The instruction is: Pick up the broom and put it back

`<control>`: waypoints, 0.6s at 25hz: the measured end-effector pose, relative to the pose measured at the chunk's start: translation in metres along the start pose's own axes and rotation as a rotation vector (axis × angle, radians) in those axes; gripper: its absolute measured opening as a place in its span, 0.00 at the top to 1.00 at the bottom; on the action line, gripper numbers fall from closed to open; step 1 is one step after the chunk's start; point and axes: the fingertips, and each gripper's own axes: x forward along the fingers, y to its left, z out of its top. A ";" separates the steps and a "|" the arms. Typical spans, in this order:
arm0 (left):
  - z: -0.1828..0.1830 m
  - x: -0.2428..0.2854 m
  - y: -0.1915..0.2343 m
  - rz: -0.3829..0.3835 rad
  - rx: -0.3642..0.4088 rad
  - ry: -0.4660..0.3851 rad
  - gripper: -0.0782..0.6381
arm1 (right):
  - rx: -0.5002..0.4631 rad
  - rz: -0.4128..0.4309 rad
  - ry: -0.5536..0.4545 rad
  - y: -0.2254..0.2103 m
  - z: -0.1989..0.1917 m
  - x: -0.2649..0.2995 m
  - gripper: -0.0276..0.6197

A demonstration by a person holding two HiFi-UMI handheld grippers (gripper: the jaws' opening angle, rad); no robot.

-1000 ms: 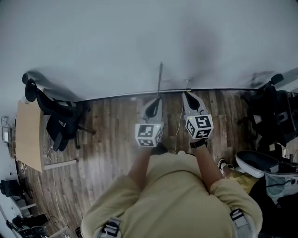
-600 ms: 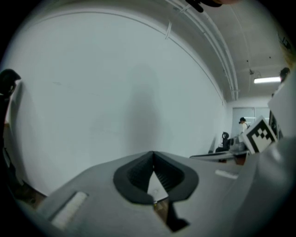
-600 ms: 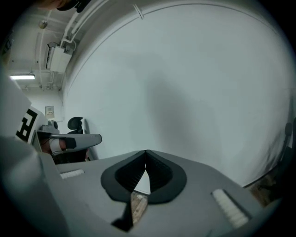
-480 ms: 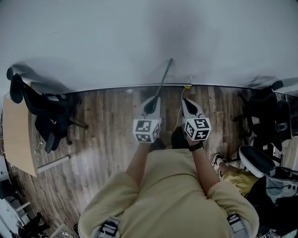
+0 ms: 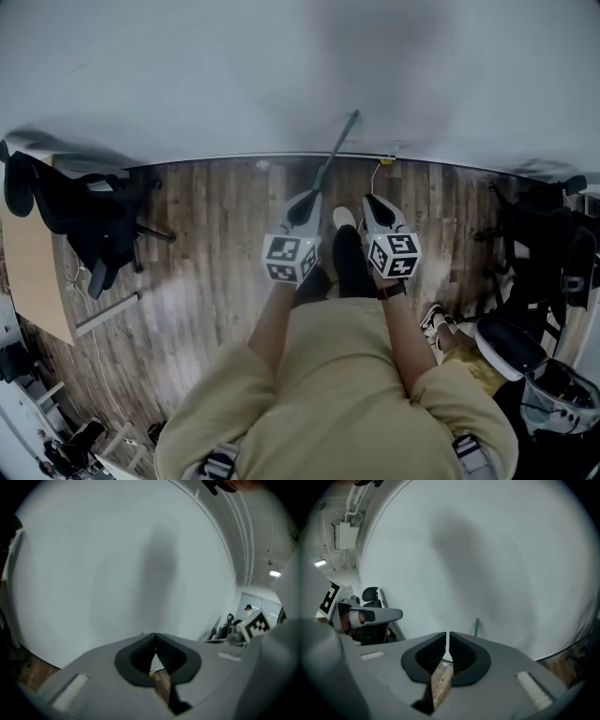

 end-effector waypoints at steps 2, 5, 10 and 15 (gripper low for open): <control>-0.003 0.020 0.006 0.010 0.021 0.023 0.89 | 0.013 0.007 0.021 -0.013 -0.006 0.019 0.91; -0.011 0.046 0.016 0.032 0.006 0.050 0.89 | 0.018 0.010 0.085 -0.037 -0.023 0.050 0.89; -0.031 0.080 0.026 0.055 -0.006 0.111 0.89 | 0.062 0.029 0.186 -0.079 -0.052 0.095 0.81; -0.042 0.112 0.037 0.050 -0.002 0.118 0.89 | 0.085 0.025 0.217 -0.112 -0.066 0.143 0.75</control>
